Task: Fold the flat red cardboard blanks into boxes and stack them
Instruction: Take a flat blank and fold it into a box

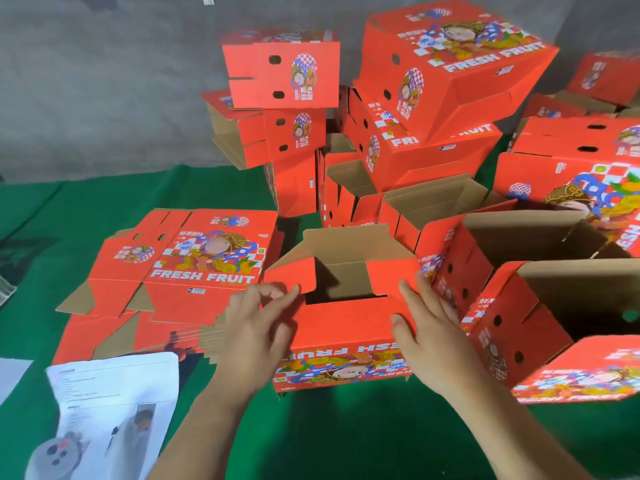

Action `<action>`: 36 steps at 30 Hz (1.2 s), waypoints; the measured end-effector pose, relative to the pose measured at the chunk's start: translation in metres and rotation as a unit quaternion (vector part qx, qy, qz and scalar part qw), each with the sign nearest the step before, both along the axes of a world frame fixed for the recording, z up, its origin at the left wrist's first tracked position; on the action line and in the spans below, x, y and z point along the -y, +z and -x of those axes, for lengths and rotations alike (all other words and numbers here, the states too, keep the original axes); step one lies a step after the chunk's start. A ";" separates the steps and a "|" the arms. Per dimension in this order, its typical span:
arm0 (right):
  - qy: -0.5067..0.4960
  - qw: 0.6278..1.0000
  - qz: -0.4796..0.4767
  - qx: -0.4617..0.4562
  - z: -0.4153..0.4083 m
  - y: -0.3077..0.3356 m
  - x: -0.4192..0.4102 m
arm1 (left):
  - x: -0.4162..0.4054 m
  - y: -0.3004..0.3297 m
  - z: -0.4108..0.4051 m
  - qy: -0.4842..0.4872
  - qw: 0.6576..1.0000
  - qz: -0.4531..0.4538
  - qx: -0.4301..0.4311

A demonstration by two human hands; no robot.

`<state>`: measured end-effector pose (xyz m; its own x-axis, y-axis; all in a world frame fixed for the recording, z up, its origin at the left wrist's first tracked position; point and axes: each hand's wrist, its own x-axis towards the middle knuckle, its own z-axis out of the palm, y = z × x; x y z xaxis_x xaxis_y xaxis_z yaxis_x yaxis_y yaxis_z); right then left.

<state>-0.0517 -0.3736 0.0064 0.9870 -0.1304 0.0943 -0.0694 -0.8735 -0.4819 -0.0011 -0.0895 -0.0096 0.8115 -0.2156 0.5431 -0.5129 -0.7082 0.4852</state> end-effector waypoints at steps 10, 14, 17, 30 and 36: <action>-0.092 0.990 -0.056 0.092 -0.030 0.018 -0.002 | 0.028 0.024 -0.027 0.083 0.958 -0.214 -0.174; -0.168 0.975 -0.136 0.043 -0.055 0.020 -0.009 | 0.028 0.016 -0.023 0.083 0.980 -0.112 -0.142; -0.220 0.947 -0.228 -0.057 -0.072 0.015 0.002 | 0.025 0.011 -0.023 0.042 0.987 0.045 -0.151; -0.111 0.889 -0.444 -0.013 -0.064 0.024 0.012 | 0.027 0.026 -0.013 0.052 0.949 0.208 -0.230; -0.085 0.963 -0.256 0.019 -0.070 0.021 0.008 | 0.027 0.022 -0.016 0.049 0.956 0.181 -0.225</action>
